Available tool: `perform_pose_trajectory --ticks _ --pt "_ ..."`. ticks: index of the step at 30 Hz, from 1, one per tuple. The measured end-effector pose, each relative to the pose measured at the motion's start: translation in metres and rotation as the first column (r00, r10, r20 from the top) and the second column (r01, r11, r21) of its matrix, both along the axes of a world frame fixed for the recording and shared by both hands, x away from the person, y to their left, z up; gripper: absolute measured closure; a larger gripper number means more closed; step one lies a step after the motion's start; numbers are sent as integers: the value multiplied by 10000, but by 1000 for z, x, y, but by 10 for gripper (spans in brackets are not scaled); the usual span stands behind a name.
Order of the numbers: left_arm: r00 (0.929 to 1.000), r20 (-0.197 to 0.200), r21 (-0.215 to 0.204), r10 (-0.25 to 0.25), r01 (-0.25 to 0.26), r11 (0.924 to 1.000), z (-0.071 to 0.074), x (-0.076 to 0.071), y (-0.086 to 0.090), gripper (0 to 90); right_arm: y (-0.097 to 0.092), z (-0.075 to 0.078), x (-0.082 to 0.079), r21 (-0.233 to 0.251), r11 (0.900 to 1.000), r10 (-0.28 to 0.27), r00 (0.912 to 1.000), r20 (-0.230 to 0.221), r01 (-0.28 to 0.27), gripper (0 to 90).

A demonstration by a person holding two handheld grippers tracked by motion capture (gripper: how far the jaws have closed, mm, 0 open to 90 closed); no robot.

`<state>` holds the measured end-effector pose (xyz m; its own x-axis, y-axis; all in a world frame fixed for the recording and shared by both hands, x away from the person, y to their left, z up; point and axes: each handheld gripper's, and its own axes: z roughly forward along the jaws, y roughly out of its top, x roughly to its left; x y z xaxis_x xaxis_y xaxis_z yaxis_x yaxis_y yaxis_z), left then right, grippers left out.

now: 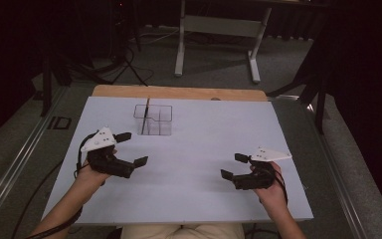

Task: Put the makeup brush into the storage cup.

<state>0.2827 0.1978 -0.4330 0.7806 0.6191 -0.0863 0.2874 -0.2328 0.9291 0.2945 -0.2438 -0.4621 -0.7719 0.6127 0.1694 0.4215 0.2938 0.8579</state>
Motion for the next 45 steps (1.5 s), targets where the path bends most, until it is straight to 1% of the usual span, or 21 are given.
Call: perform_pose_trajectory --ticks 2,5,7,13,17,18,20,24,30,32,36,41,45 --pt "10000 2 -28 -89 89 10000 -4 -2 0 17 0 0 0 -36 10000 -10 10000 -4 10 147" --pt "9995 -127 -122 -281 279 9995 -11 -6 -1 17 0 -1 0 -32 10000 -8 10000 -12 8 148" --pt "9991 -169 -64 -389 388 9992 -16 -8 -1 17 1 -1 0 -10 10000 -5 10000 -32 5 148" --pt "9984 -260 -193 -501 496 9986 -25 -14 -1 17 1 -1 0 -17 10000 6 10000 -38 -7 147" --pt "9981 -324 -137 -533 529 9985 -29 -17 -1 17 0 -1 0 -14 10000 0 10000 -44 0 148" --pt "9976 -333 -175 -605 599 9981 -33 -19 -1 17 0 -1 0 -19 10000 -3 10000 -39 3 148" --pt "9966 -335 -140 -747 743 9971 -37 -21 -2 17 0 -1 0 -18 10000 7 10000 -26 -7 148" --pt "9970 -372 17 -677 678 9977 -43 -23 -2 17 1 -1 0 -67 10000 -7 10000 -19 7 148" --pt "9955 -635 -3 -697 698 9976 -53 -26 -1 17 1 -1 0 -83 10000 11 10000 -1 -11 148" --pt "9953 -672 61 -698 704 9975 -56 -27 -1 17 1 -1 0 -104 9999 4 10000 6 -4 148" --pt "9948 -749 -6 -686 688 9976 -60 -29 -1 17 1 -1 0 -106 9999 12 10000 4 -12 148" --pt "9944 -836 26 -646 650 9979 -66 -32 0 17 1 -2 0 -86 10000 12 10000 -56 -12 148" --pt "9946 -863 -53 -581 579 9983 -72 -34 1 17 1 -3 1 -106 9999 17 10000 -57 -18 148"
